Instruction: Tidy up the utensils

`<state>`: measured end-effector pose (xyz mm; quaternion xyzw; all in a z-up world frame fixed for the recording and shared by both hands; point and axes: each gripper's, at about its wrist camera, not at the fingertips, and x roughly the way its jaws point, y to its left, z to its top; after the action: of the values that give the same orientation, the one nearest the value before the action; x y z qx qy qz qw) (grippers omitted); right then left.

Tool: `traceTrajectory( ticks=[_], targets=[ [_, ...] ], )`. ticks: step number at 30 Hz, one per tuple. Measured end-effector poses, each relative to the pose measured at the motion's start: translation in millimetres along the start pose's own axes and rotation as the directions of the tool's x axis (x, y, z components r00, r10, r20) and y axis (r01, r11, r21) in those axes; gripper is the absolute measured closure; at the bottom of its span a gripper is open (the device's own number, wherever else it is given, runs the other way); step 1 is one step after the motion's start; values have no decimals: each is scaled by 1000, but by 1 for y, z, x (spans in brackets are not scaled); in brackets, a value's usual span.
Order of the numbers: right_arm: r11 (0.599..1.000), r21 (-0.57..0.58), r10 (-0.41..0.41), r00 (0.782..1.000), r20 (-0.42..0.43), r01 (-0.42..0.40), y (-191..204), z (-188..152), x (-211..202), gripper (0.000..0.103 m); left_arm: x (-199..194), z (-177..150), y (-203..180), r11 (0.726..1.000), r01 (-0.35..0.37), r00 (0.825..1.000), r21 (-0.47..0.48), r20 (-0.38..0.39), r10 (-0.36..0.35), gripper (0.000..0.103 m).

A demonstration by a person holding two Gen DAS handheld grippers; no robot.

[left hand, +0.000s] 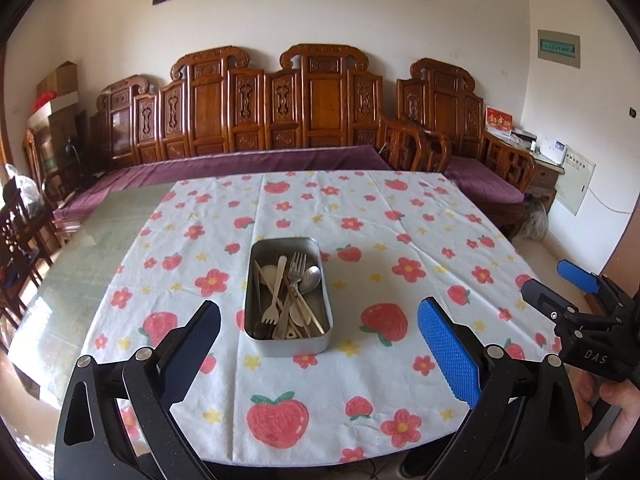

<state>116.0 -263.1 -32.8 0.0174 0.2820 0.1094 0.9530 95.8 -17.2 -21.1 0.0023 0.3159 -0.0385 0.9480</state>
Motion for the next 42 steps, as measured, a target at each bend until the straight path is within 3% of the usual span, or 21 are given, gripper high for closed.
traceTrajectory(
  ticks=[9, 19, 42],
  targets=[
    [1000, -26, -10, 993, 119, 13, 9, 27, -53, 3, -49, 21, -6, 1000, -6, 994, -5, 107, 7, 8],
    [998, -54, 1, 981, 195, 9, 22, 43, -92, 3, -83, 29, -10, 1000, -30, 981, 1, 194, 30, 8],
    [999, -53, 0, 980, 201, 11, 24, 43, -99, 3, -86, 23, -14, 999, -37, 978, 9, 207, 34, 8]
  ],
)
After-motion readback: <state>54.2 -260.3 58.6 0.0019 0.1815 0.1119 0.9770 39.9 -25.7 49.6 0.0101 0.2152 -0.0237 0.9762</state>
